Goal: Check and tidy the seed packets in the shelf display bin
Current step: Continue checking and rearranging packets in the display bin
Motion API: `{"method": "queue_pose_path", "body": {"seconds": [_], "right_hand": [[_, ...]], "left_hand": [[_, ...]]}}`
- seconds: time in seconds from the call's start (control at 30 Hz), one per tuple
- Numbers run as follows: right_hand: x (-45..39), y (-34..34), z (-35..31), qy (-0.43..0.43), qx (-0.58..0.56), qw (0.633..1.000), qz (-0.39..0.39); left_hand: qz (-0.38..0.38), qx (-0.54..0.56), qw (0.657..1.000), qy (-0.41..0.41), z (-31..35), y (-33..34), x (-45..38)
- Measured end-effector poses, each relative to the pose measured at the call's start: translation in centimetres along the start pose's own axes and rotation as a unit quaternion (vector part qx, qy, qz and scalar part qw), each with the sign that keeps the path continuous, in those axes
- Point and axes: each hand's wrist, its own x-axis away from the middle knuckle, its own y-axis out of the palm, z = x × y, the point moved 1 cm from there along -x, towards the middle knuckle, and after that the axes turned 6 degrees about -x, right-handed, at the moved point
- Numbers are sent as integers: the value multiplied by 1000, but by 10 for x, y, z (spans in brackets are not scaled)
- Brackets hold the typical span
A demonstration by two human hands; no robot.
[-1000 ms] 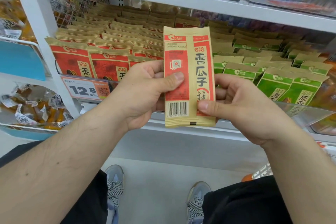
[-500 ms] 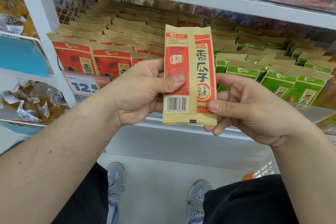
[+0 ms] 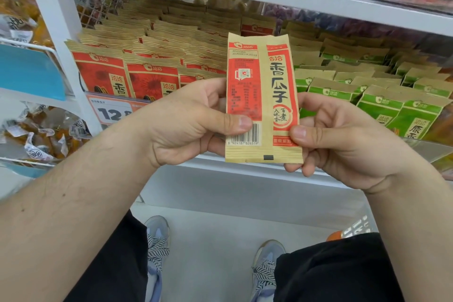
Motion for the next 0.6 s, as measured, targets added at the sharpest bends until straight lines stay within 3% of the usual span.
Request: {"method": "queue_pose_path", "body": {"seconds": [0.1,0.17,0.27,0.37,0.47,0.53,0.6], "right_hand": [[4,8,-4,-79,94,987,102],[8,22,-4,-155,191,952,181],[7,41,5,-252,344,877,219],[1,46,16,-275,425,844,175],[-3,50,22,-282,398,861,142],[-3,47,19,-284,322,881,201],[-3,38,14,-243,256,897,267]], "left_hand": [[114,-130,984,31,3,3,0],[182,-201,960,72,6,4,1],[111,-153,977,98,13,12,6],[66,-92,988,101,7,14,5],[82,-39,991,96,-3,6,0],[62,31,995,69,-7,-4,-2],[-20,76,995,59,-7,-9,0]]}}
